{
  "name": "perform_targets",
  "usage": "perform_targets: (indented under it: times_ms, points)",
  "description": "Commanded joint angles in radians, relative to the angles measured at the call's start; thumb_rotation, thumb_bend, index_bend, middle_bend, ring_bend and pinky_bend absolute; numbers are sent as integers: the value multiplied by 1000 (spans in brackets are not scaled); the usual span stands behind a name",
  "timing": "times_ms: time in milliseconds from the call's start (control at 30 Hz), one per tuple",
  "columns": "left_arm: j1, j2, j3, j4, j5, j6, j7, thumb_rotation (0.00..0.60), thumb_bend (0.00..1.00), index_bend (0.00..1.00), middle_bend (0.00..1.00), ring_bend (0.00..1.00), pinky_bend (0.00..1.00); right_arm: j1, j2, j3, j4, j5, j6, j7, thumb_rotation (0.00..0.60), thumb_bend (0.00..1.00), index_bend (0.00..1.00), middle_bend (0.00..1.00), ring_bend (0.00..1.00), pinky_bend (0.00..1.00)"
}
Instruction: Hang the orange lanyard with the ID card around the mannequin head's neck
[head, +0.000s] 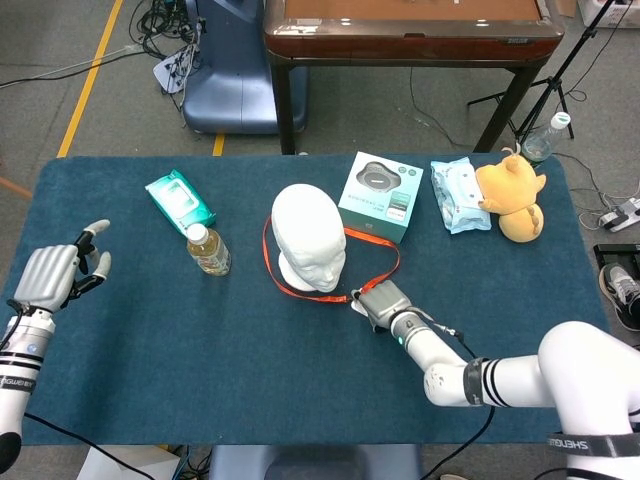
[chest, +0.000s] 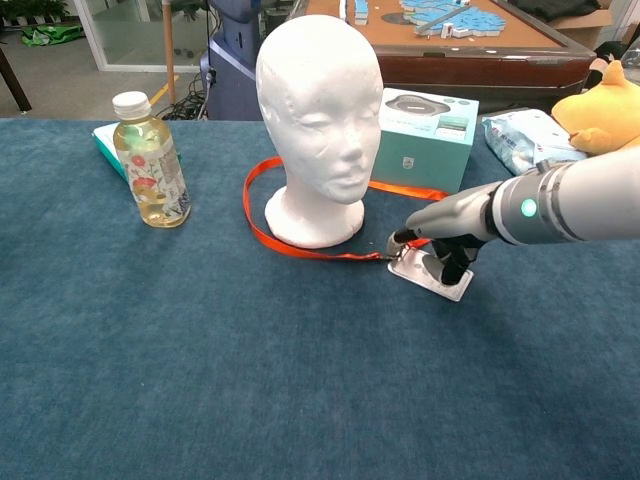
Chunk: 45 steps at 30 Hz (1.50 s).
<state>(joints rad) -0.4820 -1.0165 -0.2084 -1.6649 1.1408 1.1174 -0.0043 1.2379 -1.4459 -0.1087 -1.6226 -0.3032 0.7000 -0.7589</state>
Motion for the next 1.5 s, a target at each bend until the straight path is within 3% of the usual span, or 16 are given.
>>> perform_targets:
  times_ms: [33, 267, 500, 567, 700, 867, 1100, 1500]
  points:
    - [1, 0, 0, -1, 3, 0, 1, 50, 427, 146, 584, 564, 763, -1, 16, -17, -58, -51, 4, 14, 600, 792, 122, 965, 929, 1000]
    - [4, 0, 0, -6, 6, 3, 6, 53, 427, 146, 584, 563, 763, -1, 30, -20, -161, -156, -11, 53, 600, 790, 118, 965, 930, 1000]
    - [10, 1, 0, -7, 9, 4, 3, 54, 427, 146, 584, 564, 765, -48, 93, -24, -235, -282, 54, 112, 600, 757, 114, 964, 930, 1000]
    - [11, 2, 1, -9, 10, 3, 3, 52, 427, 146, 584, 564, 765, -57, 114, -31, -235, -288, 83, 117, 600, 655, 111, 965, 930, 1000]
    - [14, 2, 3, -13, 15, 5, 5, 54, 427, 146, 584, 564, 765, -77, 157, -34, -249, -289, 112, 144, 600, 281, 108, 964, 931, 1000]
    - [12, 1, 2, -17, 13, -1, 9, 54, 427, 146, 584, 564, 765, -109, 183, -43, -256, -331, 127, 168, 598, 69, 108, 965, 931, 1000]
    - [8, -1, 0, -31, 17, 0, 20, 60, 427, 146, 584, 564, 765, -110, 188, -57, -237, -290, 122, 153, 598, 44, 108, 964, 933, 1000]
    - [12, -1, 3, -31, 7, -5, 26, 58, 427, 146, 584, 564, 770, -90, 144, -52, -105, -172, 43, 172, 592, 67, 108, 964, 933, 1000]
